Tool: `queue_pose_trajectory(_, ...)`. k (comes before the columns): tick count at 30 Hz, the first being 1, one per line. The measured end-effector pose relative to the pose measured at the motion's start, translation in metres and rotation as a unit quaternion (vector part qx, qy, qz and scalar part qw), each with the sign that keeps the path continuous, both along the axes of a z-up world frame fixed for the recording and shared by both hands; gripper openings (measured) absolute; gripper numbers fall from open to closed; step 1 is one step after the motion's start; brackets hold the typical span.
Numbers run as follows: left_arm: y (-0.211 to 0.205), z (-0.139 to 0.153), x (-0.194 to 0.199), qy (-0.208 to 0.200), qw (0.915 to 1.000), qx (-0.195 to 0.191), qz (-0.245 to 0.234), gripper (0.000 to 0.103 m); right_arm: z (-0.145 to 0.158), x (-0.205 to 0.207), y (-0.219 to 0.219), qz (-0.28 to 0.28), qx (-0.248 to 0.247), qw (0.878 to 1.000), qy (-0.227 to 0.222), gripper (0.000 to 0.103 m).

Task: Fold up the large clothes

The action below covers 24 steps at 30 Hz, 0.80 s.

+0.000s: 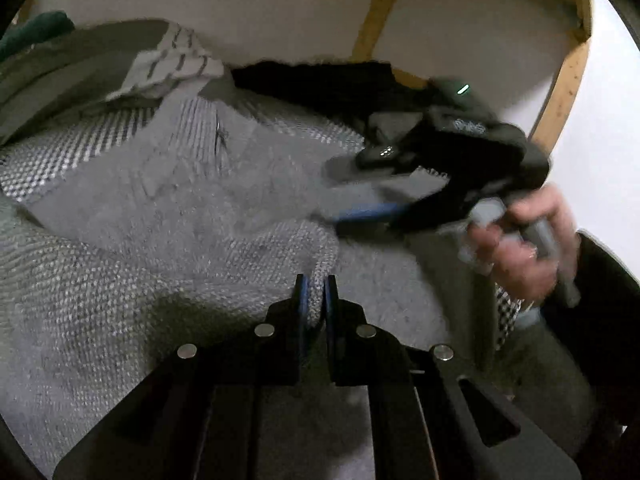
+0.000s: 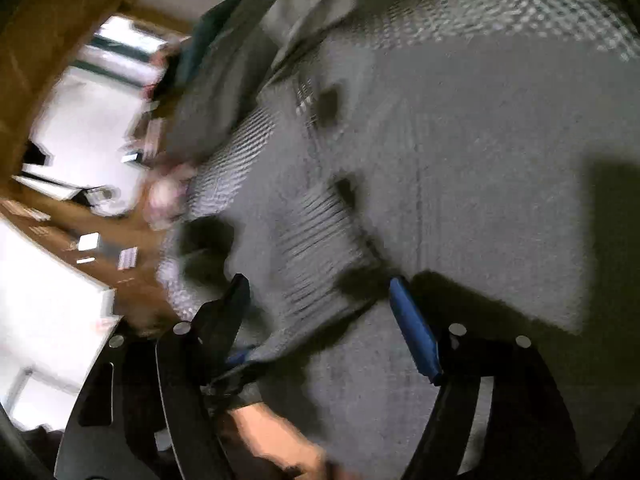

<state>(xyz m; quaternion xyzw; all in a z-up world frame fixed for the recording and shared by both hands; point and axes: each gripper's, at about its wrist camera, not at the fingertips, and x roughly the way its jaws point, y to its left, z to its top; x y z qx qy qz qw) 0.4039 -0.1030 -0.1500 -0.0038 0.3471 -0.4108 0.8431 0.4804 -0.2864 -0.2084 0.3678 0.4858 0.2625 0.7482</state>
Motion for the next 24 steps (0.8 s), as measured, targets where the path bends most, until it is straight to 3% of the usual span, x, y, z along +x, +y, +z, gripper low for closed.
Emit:
queue_pose_trajectory(2,0.001,0.005,-0.006,-0.014,0.9998,-0.009,0.009,0.007,-0.006,0.009,0.019,-0.001,-0.004,1.0,-0.003,0.074)
queue_pose_trajectory(4,0.0,0.008,-0.008,-0.016,0.9997,-0.015,0.013,0.007,-0.013,0.019,0.028,-0.025,0.045,0.999,-0.017,0.051)
queue_pose_trajectory(5,-0.001,0.008,-0.008,-0.013,0.9997,-0.014,0.016,0.007,-0.012,0.021,0.03,-0.033,0.063,0.997,-0.023,0.025)
queue_pose_trajectory(7,-0.001,0.008,-0.008,-0.012,0.9995,-0.015,0.023,0.007,-0.005,0.018,0.023,-0.054,0.092,0.993,-0.055,0.012)
queue_pose_trajectory(9,-0.002,0.008,-0.007,-0.011,0.9994,-0.016,0.03,0.008,0.008,0.01,0.014,-0.075,0.108,0.987,-0.092,0.01)
queue_pose_trajectory(14,-0.009,0.013,-0.009,-0.018,0.9987,-0.022,0.042,0.009,0.021,-0.025,-0.037,-0.149,0.142,0.969,-0.132,0.009)
queue_pose_trajectory(16,-0.007,0.021,-0.014,-0.03,0.9974,-0.026,0.06,0.018,0.022,-0.032,-0.066,-0.19,0.146,0.963,-0.121,0.009)
queue_pose_trajectory(19,0.014,0.05,-0.022,-0.077,0.989,-0.051,0.116,0.052,0.016,-0.038,-0.085,-0.213,0.13,0.962,-0.106,0.009)
queue_pose_trajectory(20,0.026,0.063,-0.021,-0.102,0.9815,-0.051,0.154,0.07,0.015,-0.037,-0.085,-0.215,0.129,0.963,-0.103,0.009)
queue_pose_trajectory(21,0.031,0.069,-0.018,-0.111,0.9776,-0.04,0.174,0.08,0.012,-0.04,-0.092,-0.216,0.125,0.963,-0.103,0.009)
queue_pose_trajectory(23,0.04,0.067,0.003,-0.105,0.9729,0.001,0.206,0.08,0.012,-0.043,-0.098,-0.222,0.124,0.961,-0.105,0.009)
queue_pose_trajectory(24,0.044,0.056,0.023,-0.076,0.9716,0.032,0.222,0.08,0.013,-0.043,-0.098,-0.222,0.109,0.964,-0.098,0.009)
